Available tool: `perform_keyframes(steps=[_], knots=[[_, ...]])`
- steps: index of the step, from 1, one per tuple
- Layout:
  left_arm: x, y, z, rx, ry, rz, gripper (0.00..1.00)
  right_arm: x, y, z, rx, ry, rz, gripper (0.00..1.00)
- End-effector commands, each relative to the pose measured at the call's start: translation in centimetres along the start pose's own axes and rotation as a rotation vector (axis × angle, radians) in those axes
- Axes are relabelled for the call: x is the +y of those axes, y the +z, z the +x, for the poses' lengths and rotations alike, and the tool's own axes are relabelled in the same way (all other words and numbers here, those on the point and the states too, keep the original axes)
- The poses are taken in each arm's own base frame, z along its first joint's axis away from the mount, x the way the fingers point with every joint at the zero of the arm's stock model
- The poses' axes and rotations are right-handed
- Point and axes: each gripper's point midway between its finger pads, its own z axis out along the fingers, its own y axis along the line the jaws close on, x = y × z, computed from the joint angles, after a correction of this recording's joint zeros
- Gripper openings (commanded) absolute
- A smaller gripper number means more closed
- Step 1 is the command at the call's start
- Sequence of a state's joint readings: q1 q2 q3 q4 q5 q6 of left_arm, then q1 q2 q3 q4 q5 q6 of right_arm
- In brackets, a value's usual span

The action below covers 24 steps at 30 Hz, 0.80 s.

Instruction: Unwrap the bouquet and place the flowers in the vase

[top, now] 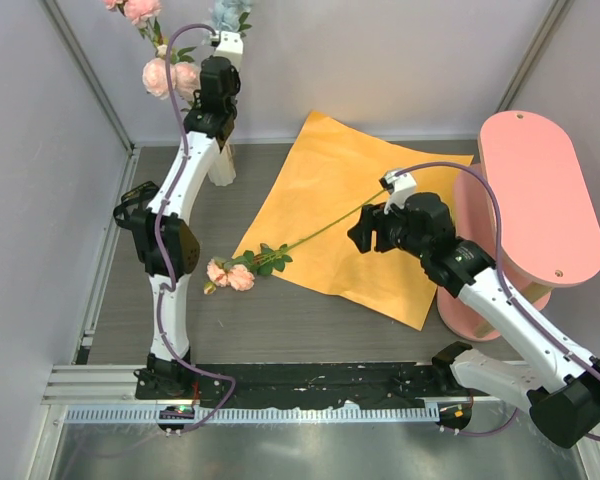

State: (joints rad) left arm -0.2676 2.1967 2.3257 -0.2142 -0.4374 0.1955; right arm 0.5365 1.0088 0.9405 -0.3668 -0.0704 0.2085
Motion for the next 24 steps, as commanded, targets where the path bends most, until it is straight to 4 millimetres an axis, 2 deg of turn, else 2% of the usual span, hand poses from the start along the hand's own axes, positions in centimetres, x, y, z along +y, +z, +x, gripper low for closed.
perform_keyframes(steps=[1,5,6,8,9,10,12,14,15,17,18,19,20,21,22,23,24], knots=[[1.2,0.2,0.1,-0.012,-0.058,-0.061,0.07,0.4,0.4,-0.8,-0.031,-0.004,-0.019,0.68],[1.7,0.2,1.3,0.014,-0.075,-0.090,0.30,0.4,0.3,-0.8,-0.028,-0.004,-0.018,0.67],[1.9,0.2,1.4,0.020,-0.081,-0.095,0.50,0.5,0.3,-0.8,-0.030,-0.004,-0.018,0.68],[2.1,-0.4,0.8,0.018,-0.103,-0.088,0.69,0.4,0.5,-0.9,-0.027,-0.005,-0.016,0.67],[2.2,-0.6,0.5,0.018,-0.108,-0.080,0.83,0.4,0.5,-0.7,-0.023,-0.002,-0.015,0.68],[2.1,-0.9,0.6,0.034,-0.109,-0.069,0.88,0.3,0.6,-0.6,-0.015,-0.001,-0.012,0.67],[2.5,-2.1,-0.6,0.027,-0.150,-0.055,0.96,0.2,1.0,-0.2,0.002,0.006,-0.007,0.68],[2.3,-3.1,-0.6,0.049,-0.170,-0.020,0.99,0.2,1.2,-0.1,0.007,0.013,-0.007,0.68],[2.2,-4.1,-1.8,0.034,-0.220,0.013,0.99,0.2,1.3,0.0,0.007,0.013,-0.005,0.68],[1.9,-5.2,-1.3,0.069,-0.247,0.041,1.00,0.0,1.5,0.1,0.009,0.015,0.004,0.68],[2.1,-6.6,-2.8,0.048,-0.299,0.074,1.00,-0.3,1.7,0.2,0.014,0.011,0.016,0.68],[1.6,-7.2,-1.7,0.083,-0.304,0.096,1.00,-0.4,1.8,0.4,0.023,0.007,0.024,0.68],[1.6,-8.0,-1.9,0.087,-0.328,0.116,1.00,-0.7,1.9,0.5,0.032,-0.004,0.032,0.68],[1.7,-9.5,-3.2,0.071,-0.377,0.149,1.00,-1.0,1.9,0.3,0.031,-0.012,0.051,0.68],[1.2,-10.2,-1.9,0.107,-0.387,0.169,1.00,-1.3,2.1,0.6,0.047,-0.017,0.065,0.68],[1.1,-10.9,-1.8,0.115,-0.404,0.190,1.00,-1.5,2.1,0.6,0.051,-0.026,0.076,0.67],[1.4,-12.6,-3.1,0.091,-0.434,0.221,1.00,-1.5,2.1,0.5,0.052,-0.031,0.076,0.68]])
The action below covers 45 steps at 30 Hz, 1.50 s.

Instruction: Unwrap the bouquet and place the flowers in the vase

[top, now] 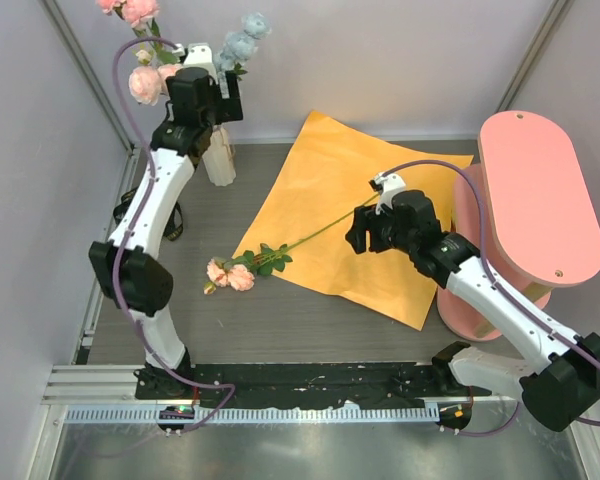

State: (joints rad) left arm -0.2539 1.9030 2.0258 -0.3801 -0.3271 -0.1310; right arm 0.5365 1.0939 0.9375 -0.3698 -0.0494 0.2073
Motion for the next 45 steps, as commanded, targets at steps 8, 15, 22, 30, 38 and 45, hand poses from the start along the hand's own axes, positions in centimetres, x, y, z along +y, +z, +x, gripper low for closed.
perform_keyframes(steps=[8,15,22,30,38,45], knots=[[-4.0,-11.1,-0.1,0.044,-0.359,0.376,1.00,-2.0,0.9,-1.9,-0.056,-0.115,0.105,0.68],[-6.6,-15.6,3.4,0.109,-0.545,0.613,0.98,1.3,2.9,-0.9,-0.045,-0.791,-0.042,0.68],[-5.8,-17.4,7.5,0.161,-0.495,0.615,0.98,2.4,9.5,-1.2,-0.016,-1.469,-0.116,0.66],[-3.5,-17.6,10.5,0.186,-0.402,0.548,0.98,3.6,17.2,-0.2,0.016,-1.629,-0.189,0.61],[-3.8,-18.2,11.6,0.189,-0.432,0.587,0.98,2.0,20.8,3.8,0.105,-1.662,-0.251,0.50],[-3.1,-18.2,11.4,0.170,-0.437,0.567,0.98,1.4,22.5,5.0,0.119,-1.679,-0.236,0.43]])
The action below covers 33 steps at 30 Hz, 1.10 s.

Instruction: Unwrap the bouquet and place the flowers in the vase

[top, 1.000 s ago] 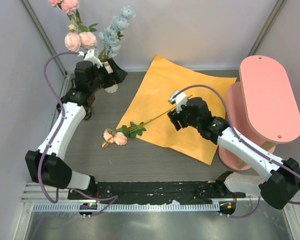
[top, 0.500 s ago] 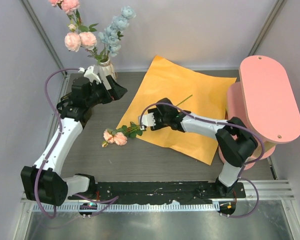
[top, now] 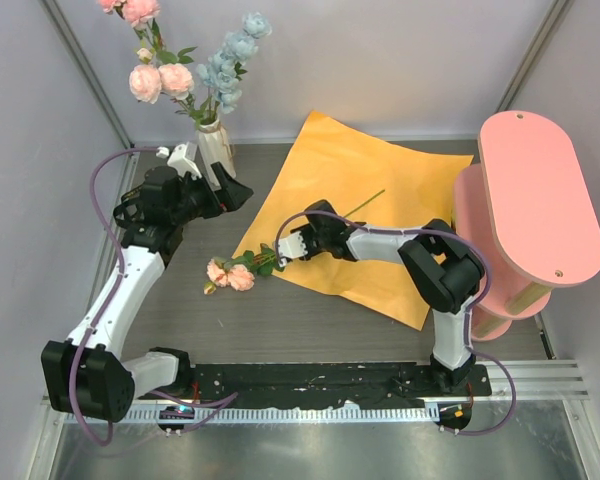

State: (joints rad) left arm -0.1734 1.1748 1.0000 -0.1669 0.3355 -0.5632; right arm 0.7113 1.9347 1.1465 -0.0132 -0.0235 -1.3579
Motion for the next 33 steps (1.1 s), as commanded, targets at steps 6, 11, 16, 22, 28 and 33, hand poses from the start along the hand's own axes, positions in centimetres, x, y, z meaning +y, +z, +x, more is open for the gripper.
perform_keyframes(steps=[6,11,16,22,28,33], knots=[[-0.8,-0.6,-2.1,-0.075,-0.002,0.064,0.97,-2.1,1.4,-0.3,-0.008,-0.056,0.115,0.38],[-0.5,-0.6,-2.3,-0.083,-0.036,0.074,0.97,-1.3,3.0,0.3,0.057,-0.107,0.177,0.24],[-0.4,-0.4,-2.2,-0.079,-0.040,0.077,0.96,0.2,4.4,-0.3,0.028,-0.116,0.133,0.07],[-0.2,-0.5,-2.3,-0.082,-0.046,0.076,0.96,-1.2,3.9,-2.3,-0.045,-0.091,0.030,0.01],[0.2,-0.6,-2.6,-0.093,-0.059,0.074,0.96,-4.0,0.9,-3.3,-0.082,-0.089,-0.011,0.01],[0.3,-0.7,-2.8,-0.104,-0.062,0.065,0.95,-5.4,-1.4,-3.6,-0.092,-0.061,-0.020,0.01]])
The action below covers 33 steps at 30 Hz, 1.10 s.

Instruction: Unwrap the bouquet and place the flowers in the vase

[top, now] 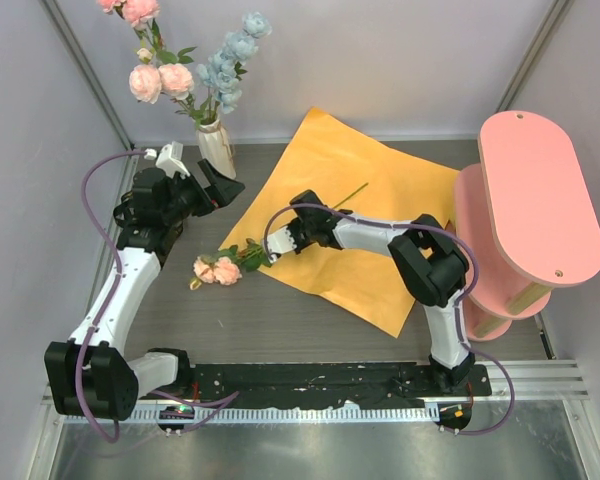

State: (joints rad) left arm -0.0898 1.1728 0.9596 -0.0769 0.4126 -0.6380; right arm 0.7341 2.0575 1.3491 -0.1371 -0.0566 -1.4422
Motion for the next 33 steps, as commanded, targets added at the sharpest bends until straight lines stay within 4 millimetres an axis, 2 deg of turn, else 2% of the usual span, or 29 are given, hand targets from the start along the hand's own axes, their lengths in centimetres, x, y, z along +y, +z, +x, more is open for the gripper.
perform_keyframes(steps=[1,6,8,9,10,12,15,17,18,20,22,23,24,27,28,29,30,31,32,33], knots=[[-0.9,-0.5,-1.4,-0.056,0.019,0.034,0.95,-4.0,-4.9,-1.4,-0.057,0.048,0.051,0.01],[-2.1,-1.8,-2.4,-0.083,0.028,0.039,0.94,-4.9,-6.9,-1.4,-0.097,0.175,0.086,0.01],[-4.0,-2.7,-2.5,-0.066,0.006,0.105,0.93,-6.0,-8.0,-1.5,-0.113,0.231,0.129,0.01],[-4.9,-3.1,-2.4,-0.057,-0.004,0.140,0.92,-6.2,-8.3,-1.4,-0.116,0.310,0.140,0.01],[-6.4,-4.1,-2.3,-0.043,-0.036,0.196,0.91,-7.2,-8.8,-1.3,-0.113,0.351,0.179,0.01],[-8.1,-5.2,-2.2,-0.027,-0.061,0.263,0.87,-8.4,-9.9,-1.7,-0.135,0.493,0.226,0.01],[-10.9,-7.6,-1.7,0.003,-0.121,0.372,0.84,-11.0,-12.4,-2.3,-0.186,0.654,0.320,0.01],[-12.5,-9.3,-1.1,0.034,-0.157,0.440,0.84,-11.5,-13.6,-3.1,-0.228,0.749,0.328,0.01],[-13.0,-9.8,-1.1,0.025,-0.149,0.478,0.83,-11.8,-15.0,-3.5,-0.256,0.784,0.349,0.01],[-14.6,-11.4,-1.0,0.021,-0.142,0.557,0.81,-12.8,-16.5,-4.1,-0.319,0.912,0.396,0.01],[-14.7,-11.9,-0.3,0.019,-0.145,0.591,0.79,-13.3,-18.5,-5.0,-0.388,1.034,0.413,0.01],[-15.5,-12.8,-0.4,-0.002,-0.122,0.631,0.79,-13.4,-19.3,-5.6,-0.427,1.068,0.403,0.01],[-15.3,-12.8,0.1,-0.003,-0.120,0.636,0.79,-13.6,-20.6,-6.2,-0.471,1.098,0.411,0.01],[-15.7,-13.2,0.8,-0.014,-0.100,0.666,0.80,-13.3,-22.4,-7.6,-0.622,1.254,0.376,0.01],[-16.1,-13.2,1.2,-0.006,-0.101,0.679,0.82,-13.8,-24.5,-8.0,-0.690,1.271,0.401,0.01],[-16.4,-13.2,1.3,-0.012,-0.096,0.693,0.83,-13.8,-25.4,-8.0,-0.741,1.336,0.397,0.01],[-16.9,-12.7,1.6,-0.014,-0.100,0.698,0.84,-13.4,-25.8,-8.4,-0.790,1.332,0.381,0.01],[-17.2,-12.3,1.9,-0.007,-0.097,0.705,0.84,-13.7,-27.5,-8.7,-0.836,1.328,0.387,0.01],[-17.8,-11.9,2.0,-0.008,-0.081,0.718,0.83,-13.7,-28.2,-8.5,-0.870,1.361,0.372,0.01],[-19.2,-11.4,2.5,0.026,-0.066,0.749,0.82,-13.6,-28.8,-8.6,-0.897,1.361,0.360,0.01]])
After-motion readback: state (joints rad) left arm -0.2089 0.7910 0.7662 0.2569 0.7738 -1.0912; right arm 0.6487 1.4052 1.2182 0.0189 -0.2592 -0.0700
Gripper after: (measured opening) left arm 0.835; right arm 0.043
